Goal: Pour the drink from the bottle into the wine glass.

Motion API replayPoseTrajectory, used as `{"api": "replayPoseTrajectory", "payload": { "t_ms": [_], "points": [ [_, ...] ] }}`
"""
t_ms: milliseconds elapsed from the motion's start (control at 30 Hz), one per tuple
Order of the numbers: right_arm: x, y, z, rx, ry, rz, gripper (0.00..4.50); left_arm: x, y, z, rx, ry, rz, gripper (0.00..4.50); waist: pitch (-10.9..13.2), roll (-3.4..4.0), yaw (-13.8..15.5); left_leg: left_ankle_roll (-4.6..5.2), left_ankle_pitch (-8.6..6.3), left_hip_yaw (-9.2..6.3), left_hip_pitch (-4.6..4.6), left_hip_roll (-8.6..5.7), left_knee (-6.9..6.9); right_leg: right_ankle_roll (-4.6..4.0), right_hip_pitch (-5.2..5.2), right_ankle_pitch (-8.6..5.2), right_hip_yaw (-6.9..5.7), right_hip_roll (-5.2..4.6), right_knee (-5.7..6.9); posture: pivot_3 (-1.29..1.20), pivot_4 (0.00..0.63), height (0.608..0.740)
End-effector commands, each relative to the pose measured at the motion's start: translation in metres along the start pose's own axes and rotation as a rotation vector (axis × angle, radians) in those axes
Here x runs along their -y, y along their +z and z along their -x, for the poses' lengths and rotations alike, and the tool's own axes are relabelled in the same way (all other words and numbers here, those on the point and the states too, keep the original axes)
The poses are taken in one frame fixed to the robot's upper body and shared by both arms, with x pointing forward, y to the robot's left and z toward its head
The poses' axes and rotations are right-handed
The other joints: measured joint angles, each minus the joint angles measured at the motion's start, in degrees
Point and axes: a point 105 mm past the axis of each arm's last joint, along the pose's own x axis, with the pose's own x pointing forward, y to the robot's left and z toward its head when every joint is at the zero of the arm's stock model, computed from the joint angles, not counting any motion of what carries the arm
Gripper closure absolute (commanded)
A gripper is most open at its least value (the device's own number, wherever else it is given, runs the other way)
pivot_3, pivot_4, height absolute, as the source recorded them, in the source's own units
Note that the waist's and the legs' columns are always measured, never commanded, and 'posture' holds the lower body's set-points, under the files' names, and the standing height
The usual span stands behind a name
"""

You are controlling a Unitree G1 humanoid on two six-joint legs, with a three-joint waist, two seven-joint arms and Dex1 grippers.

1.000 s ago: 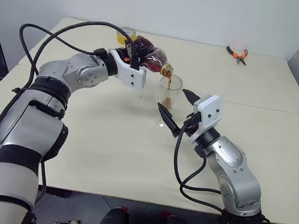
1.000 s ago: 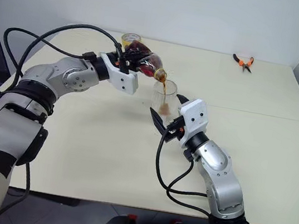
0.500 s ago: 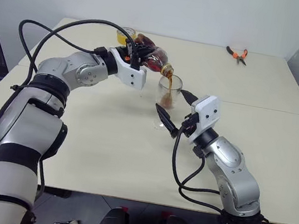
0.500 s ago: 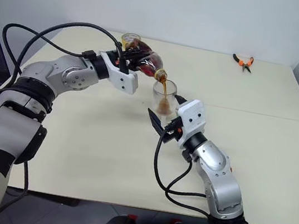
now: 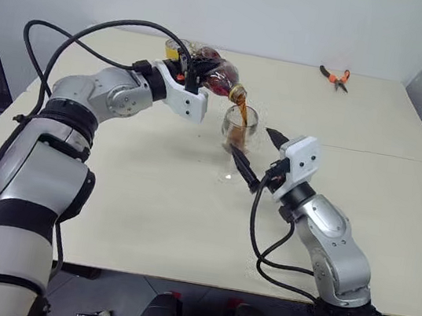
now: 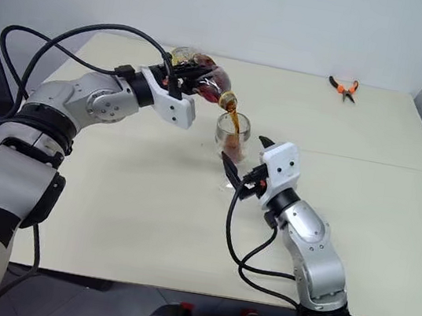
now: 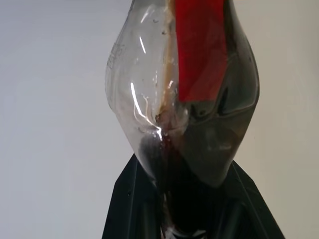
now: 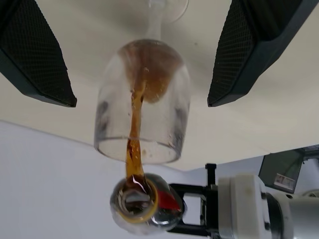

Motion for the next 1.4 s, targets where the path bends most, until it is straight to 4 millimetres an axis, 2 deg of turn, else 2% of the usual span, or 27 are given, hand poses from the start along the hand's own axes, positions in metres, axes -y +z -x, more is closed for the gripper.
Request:
{"api": "replayPoseTrajectory", "payload": {
  "t_ms": [33, 433, 1033, 1400],
  "points": [
    [-0.002, 0.025, 0.010, 0.106, 0.014, 0.017, 0.00, -0.028, -0.002, 0.000, 0.001, 0.070, -0.038, 3.87, 0.0, 0.00, 0.0, 0.00, 0.00, 0.00, 0.00, 0.00, 0.00, 0.00, 0.00, 0.00, 0.01, 0.00, 0.00, 0.00, 0.150, 0.740],
    [-0.013, 0.029, 0.024, 0.135, 0.067, 0.005, 0.00, -0.029, -0.003, -0.001, -0.002, 0.068, -0.045, 3.87, 0.0, 0.00, 0.0, 0.00, 0.00, 0.01, 0.00, 0.00, 0.03, 0.00, 0.00, 0.00, 0.01, 0.00, 0.01, 0.00, 0.150, 0.740],
    [-0.018, 0.029, 0.022, 0.142, 0.091, -0.011, 0.00, -0.029, -0.005, 0.001, -0.011, 0.060, -0.049, 3.87, 0.0, -0.01, 0.0, -0.01, 0.01, 0.01, 0.00, 0.00, 0.03, 0.00, 0.00, 0.00, 0.00, 0.00, 0.02, 0.00, 0.150, 0.740],
    [-0.020, 0.030, 0.020, 0.147, 0.100, -0.013, 0.00, -0.022, -0.004, 0.002, -0.009, 0.056, 0.029, 3.87, 0.0, -0.01, 0.0, -0.01, 0.01, 0.01, 0.00, 0.00, 0.04, 0.00, 0.00, 0.00, 0.00, 0.00, 0.02, 0.00, 0.150, 0.740]
  ]
}}
